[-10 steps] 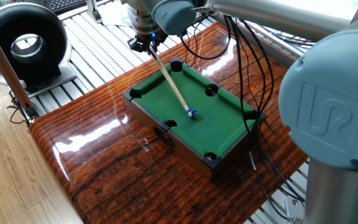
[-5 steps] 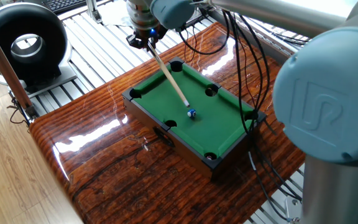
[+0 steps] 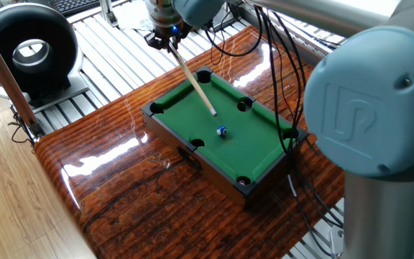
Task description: Hit the pool ball
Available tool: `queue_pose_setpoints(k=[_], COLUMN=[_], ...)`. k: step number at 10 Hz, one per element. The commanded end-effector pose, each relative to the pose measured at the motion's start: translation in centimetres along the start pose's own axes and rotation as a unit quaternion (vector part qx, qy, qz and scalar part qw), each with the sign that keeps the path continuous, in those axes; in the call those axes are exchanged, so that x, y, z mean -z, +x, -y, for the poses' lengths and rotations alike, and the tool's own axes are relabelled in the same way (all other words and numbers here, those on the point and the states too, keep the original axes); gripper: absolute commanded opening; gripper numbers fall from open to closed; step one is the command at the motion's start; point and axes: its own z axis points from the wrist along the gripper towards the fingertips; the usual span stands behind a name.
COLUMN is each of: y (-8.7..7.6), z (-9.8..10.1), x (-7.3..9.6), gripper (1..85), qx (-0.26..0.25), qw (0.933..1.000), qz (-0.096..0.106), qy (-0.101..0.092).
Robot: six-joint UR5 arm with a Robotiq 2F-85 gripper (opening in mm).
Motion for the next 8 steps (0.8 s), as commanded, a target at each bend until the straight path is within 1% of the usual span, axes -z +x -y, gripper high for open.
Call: queue_pose_setpoints(k=[1, 3, 5, 8], y=[-0.7, -0.7, -0.3, 0.8], z=[-0.4, -0.8, -1.1, -1.7], x=[-0.7, -0.9, -0.6, -0.5], gripper=[1.0, 1.0, 1.0, 1.0], qx=[-0.011, -0.006, -0.004, -0.003], qw=[0.9997, 0.9995, 0.9996, 0.9997], qz=[-0.013, -0.016, -0.018, -0.015], qy=[-0.019, -0.026, -0.024, -0.018])
